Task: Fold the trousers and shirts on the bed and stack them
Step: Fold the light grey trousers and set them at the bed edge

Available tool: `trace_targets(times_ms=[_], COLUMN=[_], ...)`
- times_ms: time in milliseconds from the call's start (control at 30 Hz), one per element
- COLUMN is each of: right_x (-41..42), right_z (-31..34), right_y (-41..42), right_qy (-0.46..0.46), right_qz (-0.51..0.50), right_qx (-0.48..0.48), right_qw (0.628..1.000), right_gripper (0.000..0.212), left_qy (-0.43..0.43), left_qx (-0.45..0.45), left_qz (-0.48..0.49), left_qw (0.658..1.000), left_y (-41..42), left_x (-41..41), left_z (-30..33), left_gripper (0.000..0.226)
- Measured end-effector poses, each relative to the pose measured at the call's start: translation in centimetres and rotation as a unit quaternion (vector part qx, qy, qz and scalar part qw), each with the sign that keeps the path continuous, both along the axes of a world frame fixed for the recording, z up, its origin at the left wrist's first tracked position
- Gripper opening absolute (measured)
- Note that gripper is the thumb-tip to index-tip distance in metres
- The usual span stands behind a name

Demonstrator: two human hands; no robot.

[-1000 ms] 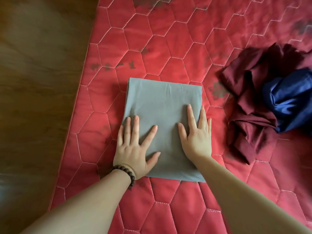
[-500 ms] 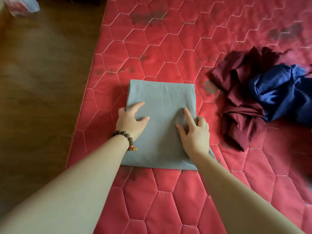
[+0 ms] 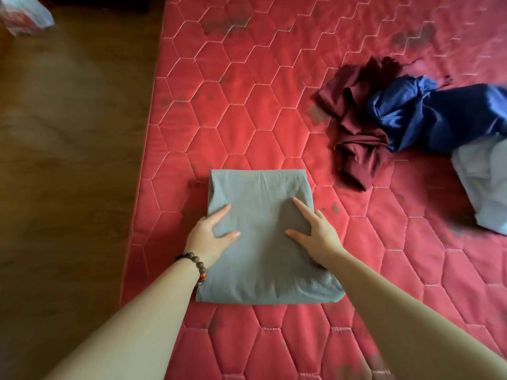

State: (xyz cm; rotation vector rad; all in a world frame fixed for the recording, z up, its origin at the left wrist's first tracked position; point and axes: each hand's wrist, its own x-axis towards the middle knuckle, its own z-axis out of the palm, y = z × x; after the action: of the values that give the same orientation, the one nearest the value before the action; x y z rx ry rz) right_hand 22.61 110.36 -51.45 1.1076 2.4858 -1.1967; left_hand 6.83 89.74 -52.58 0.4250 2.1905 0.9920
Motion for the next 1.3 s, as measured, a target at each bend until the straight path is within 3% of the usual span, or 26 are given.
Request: trace_targets(times_ms=[167,333,567,767,1000,1300], right_x=[5.1,8.6,15.6,23.8,34.0,50.1], right_z=[4.6,13.4,26.7,34.1,38.0,38.4], right_y=[-3.8,-6.3,-9.5,-11.7,-13.5,-12.2], right_qy=[0.030,0.072,0.127,0.137,0.129,0.118], right_qz=[-0.047,-0.106,-0.208,-0.285,-0.360,-0.427], right_qx=[-0.003,0.031,0.118,0.152,0.155,0.160], right_qw=[0.998,0.991,0.963,0.936,0.911,0.882], right_gripper=[0.073,0.071,0.068,0.069,0.070,0.067], left_qy=[0.026,0.071,0.111,0.118,0.103,0.116], left_qx=[0.004,0.035,0.073,0.106,0.119,0.115], left_qz=[-0.014,-0.066,-0.165,-0.252,-0.327,-0.395], left_qw=[1.000,0.995,0.977,0.955,0.932,0.904], left_y=[-2.4,-2.9,-1.8,-0.4,1.1,6.4], left_x=[3.9,5.4,9.2,15.4,24.6,40.2], left_z=[4.5,13.0,26.0,33.9,38.1,38.1], left_gripper=[0.064,0.065,0.066,0.066,0.066,0.066])
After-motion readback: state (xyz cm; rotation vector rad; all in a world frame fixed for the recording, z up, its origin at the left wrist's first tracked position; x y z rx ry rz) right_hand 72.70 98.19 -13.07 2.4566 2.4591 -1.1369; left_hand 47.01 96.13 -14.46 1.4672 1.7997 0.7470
